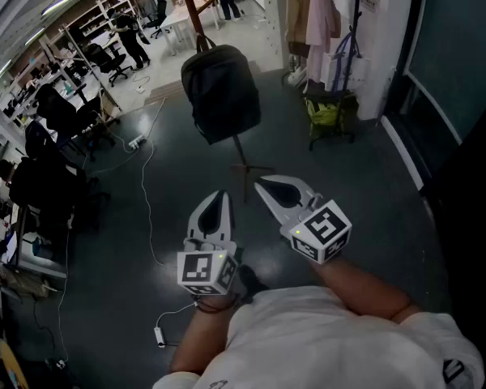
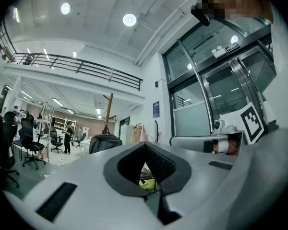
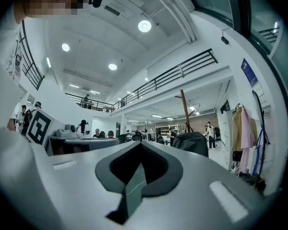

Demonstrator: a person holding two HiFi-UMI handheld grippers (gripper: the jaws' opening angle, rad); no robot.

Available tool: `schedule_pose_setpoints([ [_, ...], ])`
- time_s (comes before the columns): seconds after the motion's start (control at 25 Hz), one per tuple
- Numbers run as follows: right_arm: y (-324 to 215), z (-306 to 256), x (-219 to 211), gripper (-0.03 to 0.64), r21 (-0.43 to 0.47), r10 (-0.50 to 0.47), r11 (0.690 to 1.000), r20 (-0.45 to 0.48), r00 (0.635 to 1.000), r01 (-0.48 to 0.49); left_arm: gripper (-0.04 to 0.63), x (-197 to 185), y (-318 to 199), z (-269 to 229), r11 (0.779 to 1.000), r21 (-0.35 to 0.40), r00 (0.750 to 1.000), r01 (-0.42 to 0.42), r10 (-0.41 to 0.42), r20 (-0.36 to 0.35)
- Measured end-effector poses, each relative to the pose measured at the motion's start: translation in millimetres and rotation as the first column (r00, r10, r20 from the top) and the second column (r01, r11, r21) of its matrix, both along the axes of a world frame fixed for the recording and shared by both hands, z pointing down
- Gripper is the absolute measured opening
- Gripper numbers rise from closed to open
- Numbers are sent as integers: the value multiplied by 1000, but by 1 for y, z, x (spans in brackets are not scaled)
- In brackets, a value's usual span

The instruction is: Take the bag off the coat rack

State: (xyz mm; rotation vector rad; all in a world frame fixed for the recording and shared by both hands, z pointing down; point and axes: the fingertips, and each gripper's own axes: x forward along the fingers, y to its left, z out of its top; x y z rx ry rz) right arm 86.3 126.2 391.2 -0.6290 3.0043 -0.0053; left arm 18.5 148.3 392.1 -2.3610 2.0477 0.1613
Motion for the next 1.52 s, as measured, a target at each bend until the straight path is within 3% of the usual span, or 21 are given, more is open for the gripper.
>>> schedule_pose_setpoints([
  [0.32,-9,4,-5,-8,-10,-16,1000,9,1000,16,6,-2,-12,5,1000,-4,1000,-12,12,-10],
  [0.8,-39,1,-46,-3,-10,-65,998,27,998,65,6,-54,-48,5,1000,-11,1000,-10,10,-16],
  [1.04,-79,-1,-88,-3,-14,-32,999,21,999,32,6,-98,-89,3,999,-2,999,-38,38,-20],
  [1.52,-148,-24,-194,-2,-25,59,998,27,998,-58,6,-188,-161,-21,984,-12,984,-176,176,-18],
])
